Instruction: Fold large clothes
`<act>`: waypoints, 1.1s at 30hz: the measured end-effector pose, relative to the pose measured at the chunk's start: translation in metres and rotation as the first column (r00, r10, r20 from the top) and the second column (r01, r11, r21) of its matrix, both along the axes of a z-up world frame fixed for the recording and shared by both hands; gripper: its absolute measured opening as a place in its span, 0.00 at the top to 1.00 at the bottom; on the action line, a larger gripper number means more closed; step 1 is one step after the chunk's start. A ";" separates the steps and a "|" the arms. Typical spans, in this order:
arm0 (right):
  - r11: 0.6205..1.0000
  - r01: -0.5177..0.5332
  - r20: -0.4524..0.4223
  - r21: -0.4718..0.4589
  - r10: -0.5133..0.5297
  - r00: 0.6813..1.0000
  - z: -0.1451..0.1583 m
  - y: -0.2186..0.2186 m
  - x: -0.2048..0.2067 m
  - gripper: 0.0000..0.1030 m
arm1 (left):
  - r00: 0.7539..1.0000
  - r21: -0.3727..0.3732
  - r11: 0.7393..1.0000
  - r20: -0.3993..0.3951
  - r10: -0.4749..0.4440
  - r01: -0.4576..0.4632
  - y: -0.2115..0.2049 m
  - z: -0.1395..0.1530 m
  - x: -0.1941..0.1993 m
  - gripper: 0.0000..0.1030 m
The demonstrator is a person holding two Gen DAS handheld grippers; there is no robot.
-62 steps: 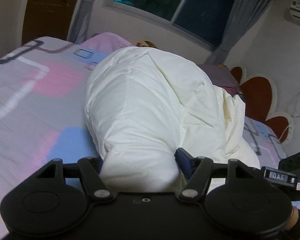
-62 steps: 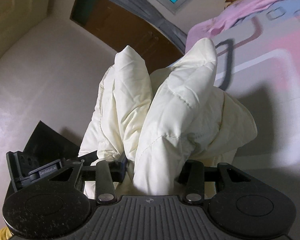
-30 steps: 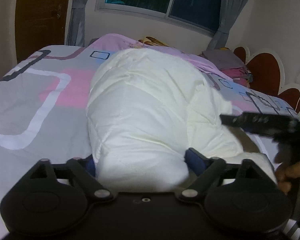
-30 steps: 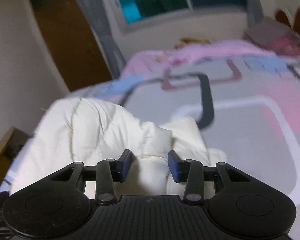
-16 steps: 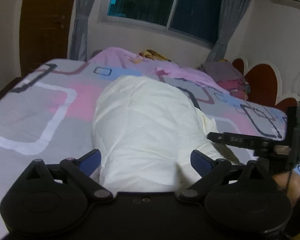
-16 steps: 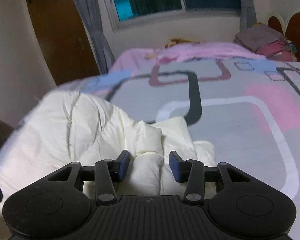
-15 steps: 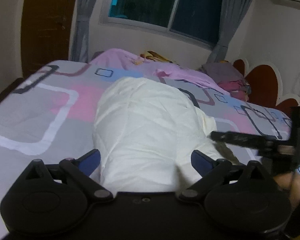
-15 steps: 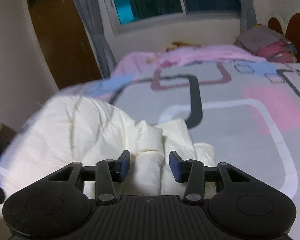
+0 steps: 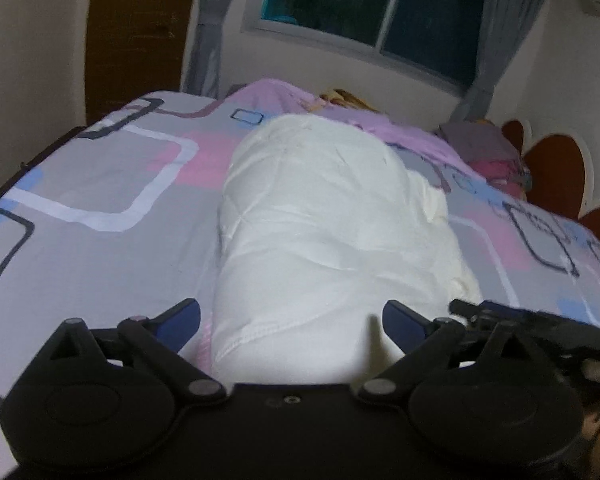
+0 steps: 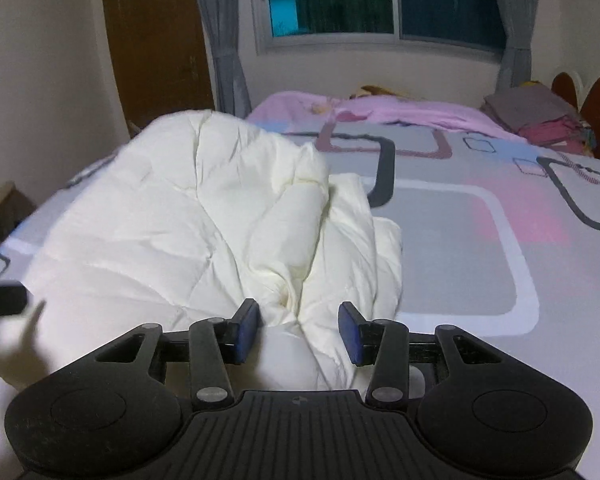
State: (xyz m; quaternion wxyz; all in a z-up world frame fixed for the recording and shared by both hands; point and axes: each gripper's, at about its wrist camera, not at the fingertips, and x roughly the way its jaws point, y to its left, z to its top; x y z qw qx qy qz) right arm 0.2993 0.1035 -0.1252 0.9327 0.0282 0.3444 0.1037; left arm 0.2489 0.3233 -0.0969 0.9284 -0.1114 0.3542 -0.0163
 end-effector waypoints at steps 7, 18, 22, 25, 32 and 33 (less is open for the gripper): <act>0.992 -0.030 0.036 0.120 0.025 0.999 0.033 -0.017 -0.040 0.27 | 0.998 0.062 0.997 0.036 0.053 -0.055 -0.017 0.034 -0.041 0.00; 0.977 -0.122 0.097 0.177 0.106 0.990 0.089 -0.043 -0.181 0.19 | 0.989 0.147 0.979 0.041 0.140 -0.144 -0.057 0.083 -0.142 0.00; 0.976 -0.146 0.153 0.160 0.121 0.981 0.111 -0.051 -0.232 0.13 | 0.984 0.199 0.968 0.120 0.130 -0.152 -0.074 0.101 -0.183 0.00; 0.979 -0.150 0.191 0.142 0.122 0.974 0.126 -0.055 -0.264 0.12 | 0.977 0.163 0.974 0.166 0.131 -0.158 -0.079 0.112 -0.212 0.00; 0.977 -0.155 0.263 0.149 0.112 0.958 0.157 -0.060 -0.312 0.10 | 0.973 0.189 0.965 0.178 0.146 -0.179 -0.088 0.128 -0.245 0.00; 0.977 -0.156 0.274 0.146 0.112 0.955 0.161 -0.060 -0.317 0.10 | 0.974 0.193 0.965 0.175 0.145 -0.178 -0.088 0.129 -0.249 0.00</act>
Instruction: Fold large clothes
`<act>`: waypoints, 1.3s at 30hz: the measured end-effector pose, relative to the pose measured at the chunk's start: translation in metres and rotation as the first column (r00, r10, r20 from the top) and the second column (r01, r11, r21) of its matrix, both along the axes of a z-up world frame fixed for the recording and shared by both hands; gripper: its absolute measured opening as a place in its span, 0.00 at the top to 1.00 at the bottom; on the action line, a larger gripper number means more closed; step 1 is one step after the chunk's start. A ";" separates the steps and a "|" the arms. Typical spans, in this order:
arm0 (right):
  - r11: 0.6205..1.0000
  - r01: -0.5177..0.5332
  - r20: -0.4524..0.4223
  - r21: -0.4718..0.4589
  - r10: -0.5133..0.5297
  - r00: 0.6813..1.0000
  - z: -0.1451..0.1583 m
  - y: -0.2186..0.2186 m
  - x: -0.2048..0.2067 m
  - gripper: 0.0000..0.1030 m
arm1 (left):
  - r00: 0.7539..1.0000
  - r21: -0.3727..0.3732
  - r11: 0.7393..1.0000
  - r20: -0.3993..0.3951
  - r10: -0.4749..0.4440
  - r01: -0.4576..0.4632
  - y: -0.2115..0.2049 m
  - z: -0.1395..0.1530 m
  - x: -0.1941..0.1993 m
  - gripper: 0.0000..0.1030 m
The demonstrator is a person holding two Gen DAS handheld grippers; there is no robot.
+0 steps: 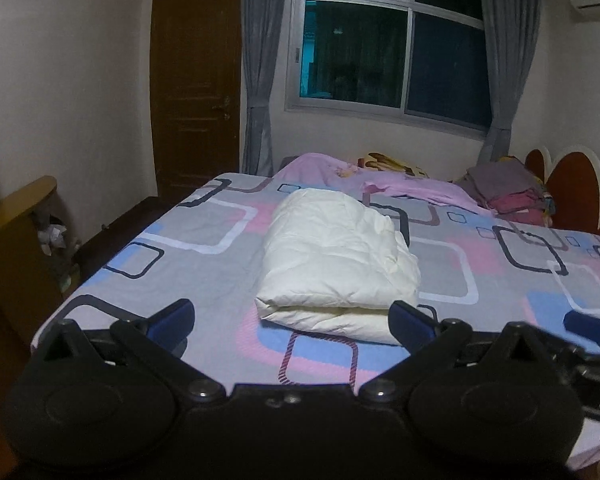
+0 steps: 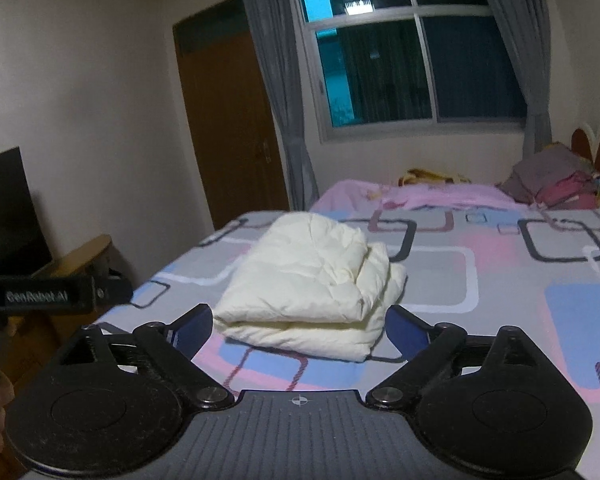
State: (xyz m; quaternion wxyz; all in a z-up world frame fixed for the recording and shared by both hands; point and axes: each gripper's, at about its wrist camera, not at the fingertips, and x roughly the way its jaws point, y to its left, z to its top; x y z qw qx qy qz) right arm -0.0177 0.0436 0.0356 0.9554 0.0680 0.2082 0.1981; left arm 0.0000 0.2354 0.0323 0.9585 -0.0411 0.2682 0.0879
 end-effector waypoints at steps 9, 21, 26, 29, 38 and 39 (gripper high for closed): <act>1.000 0.011 0.080 -0.003 -0.010 0.997 0.022 -0.001 -0.030 0.04 | 1.000 0.016 0.999 0.012 0.029 -0.029 -0.003 0.004 -0.018 0.00; 0.999 0.030 0.093 0.013 -0.031 0.995 0.026 -0.009 -0.035 0.01 | 0.999 0.022 0.999 0.004 0.043 -0.043 -0.006 0.005 -0.022 0.00; 1.000 0.021 0.091 0.014 -0.022 0.996 0.026 -0.012 -0.036 0.01 | 0.999 0.017 0.999 0.003 0.045 -0.045 -0.005 0.005 -0.021 0.00; 1.000 0.018 0.087 0.016 -0.019 0.996 0.026 -0.012 -0.035 0.01 | 0.999 0.025 0.999 0.003 0.044 -0.044 -0.005 0.005 -0.021 0.00; 1.000 0.011 0.087 0.016 -0.012 0.996 0.027 -0.010 -0.032 0.01 | 0.999 0.017 0.998 -0.006 0.053 -0.053 0.000 0.006 -0.020 0.00; 1.000 0.012 0.088 0.017 -0.014 0.996 0.027 -0.010 -0.031 0.01 | 0.999 0.018 0.998 -0.006 0.054 -0.054 0.000 0.006 -0.020 0.00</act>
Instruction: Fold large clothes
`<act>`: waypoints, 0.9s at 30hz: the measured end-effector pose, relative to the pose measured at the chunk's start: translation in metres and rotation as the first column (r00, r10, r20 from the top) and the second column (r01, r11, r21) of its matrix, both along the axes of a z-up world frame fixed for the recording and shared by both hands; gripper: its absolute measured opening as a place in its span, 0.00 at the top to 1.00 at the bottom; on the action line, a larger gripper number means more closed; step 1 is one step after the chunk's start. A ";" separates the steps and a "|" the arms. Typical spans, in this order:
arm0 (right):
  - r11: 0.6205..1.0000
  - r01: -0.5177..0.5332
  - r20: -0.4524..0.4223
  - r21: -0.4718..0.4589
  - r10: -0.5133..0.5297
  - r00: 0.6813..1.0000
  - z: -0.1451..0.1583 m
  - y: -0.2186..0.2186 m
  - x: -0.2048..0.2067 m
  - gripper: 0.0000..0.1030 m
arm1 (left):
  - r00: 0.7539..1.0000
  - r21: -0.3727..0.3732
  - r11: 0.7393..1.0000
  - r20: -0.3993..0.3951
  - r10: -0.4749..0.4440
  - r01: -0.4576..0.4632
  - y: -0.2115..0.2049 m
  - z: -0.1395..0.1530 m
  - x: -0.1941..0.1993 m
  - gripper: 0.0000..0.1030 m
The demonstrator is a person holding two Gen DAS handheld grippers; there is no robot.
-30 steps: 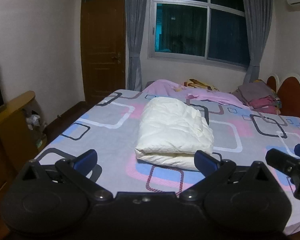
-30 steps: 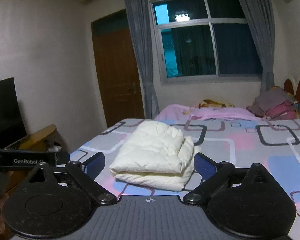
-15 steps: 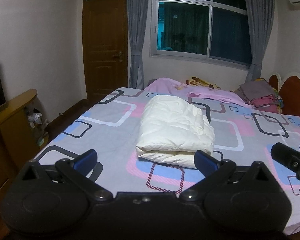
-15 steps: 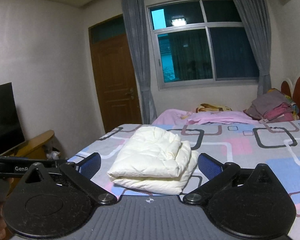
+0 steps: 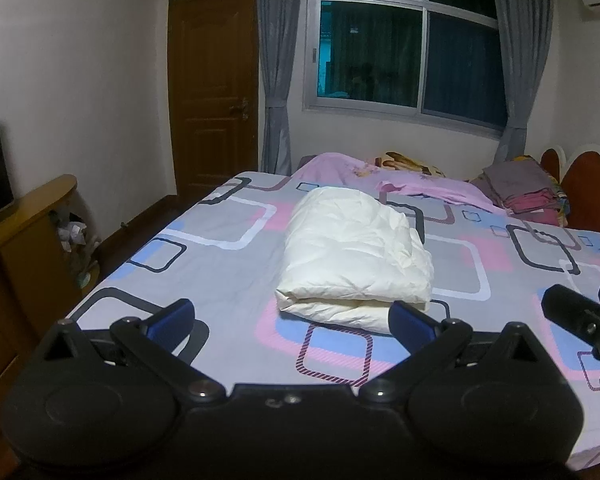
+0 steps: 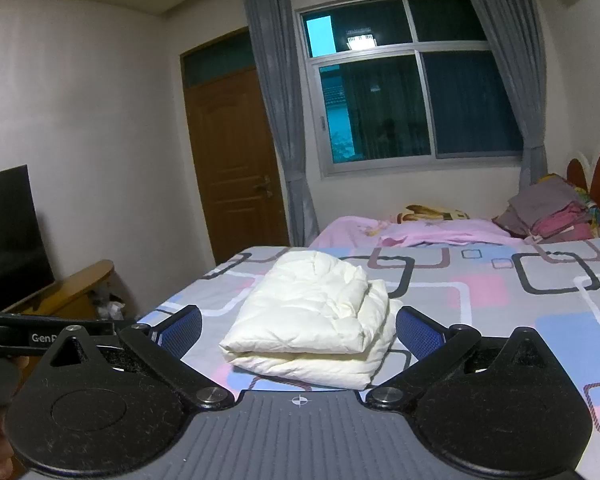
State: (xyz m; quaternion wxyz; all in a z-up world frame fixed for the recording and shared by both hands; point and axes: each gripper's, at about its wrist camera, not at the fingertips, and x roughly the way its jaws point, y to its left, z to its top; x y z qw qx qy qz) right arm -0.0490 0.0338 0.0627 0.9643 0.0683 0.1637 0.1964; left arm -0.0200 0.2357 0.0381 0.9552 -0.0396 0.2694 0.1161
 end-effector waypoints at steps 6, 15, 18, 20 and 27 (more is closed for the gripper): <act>1.000 0.000 -0.008 0.002 0.000 1.000 -0.001 0.001 0.002 0.01 | 1.000 0.006 1.000 0.004 0.002 -0.002 0.001 0.000 0.000 0.00; 1.000 -0.006 -0.013 0.004 0.006 1.000 -0.002 0.007 0.003 0.01 | 1.000 0.009 1.000 -0.001 -0.003 0.003 0.004 -0.001 0.000 0.00; 1.000 -0.007 -0.015 0.004 0.007 1.000 -0.003 0.008 0.004 0.01 | 1.000 0.008 1.000 0.000 -0.003 0.003 0.006 -0.001 0.001 0.00; 1.000 -0.010 -0.019 0.003 0.010 1.000 -0.004 0.009 0.005 0.01 | 1.000 0.007 1.000 -0.002 -0.004 0.004 0.007 -0.002 0.001 0.00; 1.000 -0.014 -0.025 0.001 0.014 1.000 -0.005 0.013 0.009 0.01 | 1.000 0.007 1.000 -0.009 -0.001 0.001 0.013 -0.003 0.005 0.00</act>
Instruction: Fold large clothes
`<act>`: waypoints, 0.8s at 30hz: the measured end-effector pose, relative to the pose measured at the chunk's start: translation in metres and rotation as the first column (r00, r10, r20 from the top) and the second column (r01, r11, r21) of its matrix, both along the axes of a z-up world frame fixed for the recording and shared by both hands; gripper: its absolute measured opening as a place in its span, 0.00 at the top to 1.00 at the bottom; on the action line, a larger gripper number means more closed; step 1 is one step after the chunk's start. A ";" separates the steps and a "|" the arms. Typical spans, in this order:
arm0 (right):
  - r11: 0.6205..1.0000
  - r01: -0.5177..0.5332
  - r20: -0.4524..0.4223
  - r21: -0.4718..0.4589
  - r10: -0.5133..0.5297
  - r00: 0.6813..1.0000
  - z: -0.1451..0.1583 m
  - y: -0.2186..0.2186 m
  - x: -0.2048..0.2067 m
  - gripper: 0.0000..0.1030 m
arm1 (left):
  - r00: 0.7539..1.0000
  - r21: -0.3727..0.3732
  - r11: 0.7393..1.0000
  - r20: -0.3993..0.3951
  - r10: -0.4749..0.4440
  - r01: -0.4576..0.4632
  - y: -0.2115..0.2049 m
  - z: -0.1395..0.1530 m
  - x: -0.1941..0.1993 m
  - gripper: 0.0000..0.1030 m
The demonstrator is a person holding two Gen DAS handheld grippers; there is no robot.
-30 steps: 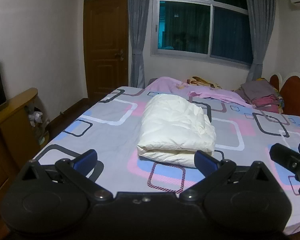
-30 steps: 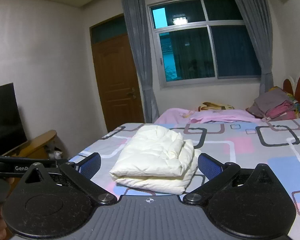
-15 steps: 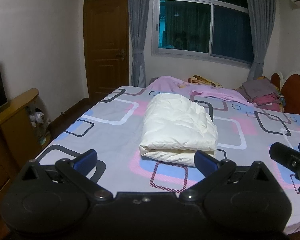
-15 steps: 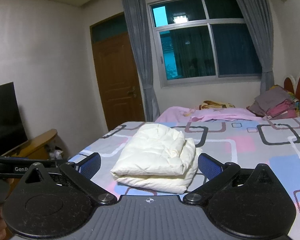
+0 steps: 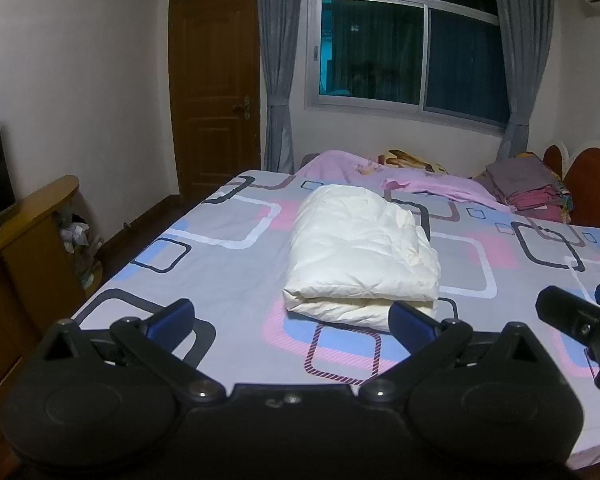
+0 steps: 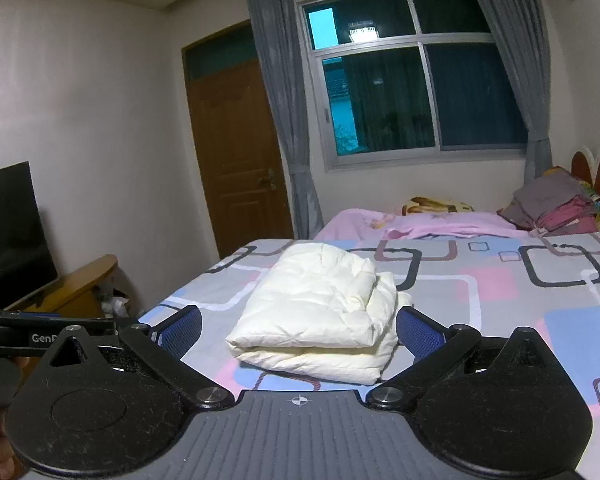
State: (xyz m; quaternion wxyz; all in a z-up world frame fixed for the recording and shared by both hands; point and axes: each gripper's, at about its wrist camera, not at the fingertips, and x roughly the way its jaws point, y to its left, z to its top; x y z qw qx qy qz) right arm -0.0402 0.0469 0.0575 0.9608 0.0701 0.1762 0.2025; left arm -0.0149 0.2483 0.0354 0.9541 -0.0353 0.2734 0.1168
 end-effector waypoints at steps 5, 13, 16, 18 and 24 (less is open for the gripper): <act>1.000 -0.002 -0.004 0.000 0.002 1.000 -0.001 0.002 0.001 0.01 | 1.000 0.000 1.000 -0.003 0.000 0.000 0.003 0.000 0.001 0.00; 1.000 -0.002 -0.014 -0.001 0.002 1.000 -0.005 0.003 0.006 0.01 | 1.000 -0.002 1.000 -0.017 0.001 -0.001 0.005 -0.005 0.007 0.00; 1.000 -0.001 -0.022 -0.003 0.001 1.000 -0.007 0.002 0.008 0.01 | 1.000 -0.009 1.000 -0.029 -0.005 0.005 0.005 -0.008 0.012 0.00; 1.000 0.002 -0.029 -0.005 -0.002 1.000 -0.009 0.002 0.010 0.01 | 0.999 -0.026 0.999 -0.041 -0.020 0.019 0.007 -0.012 0.016 0.00; 1.000 0.016 -0.051 -0.008 -0.016 0.999 -0.016 -0.001 0.019 0.01 | 0.998 -0.046 0.997 -0.031 -0.060 0.059 0.009 -0.024 0.025 0.02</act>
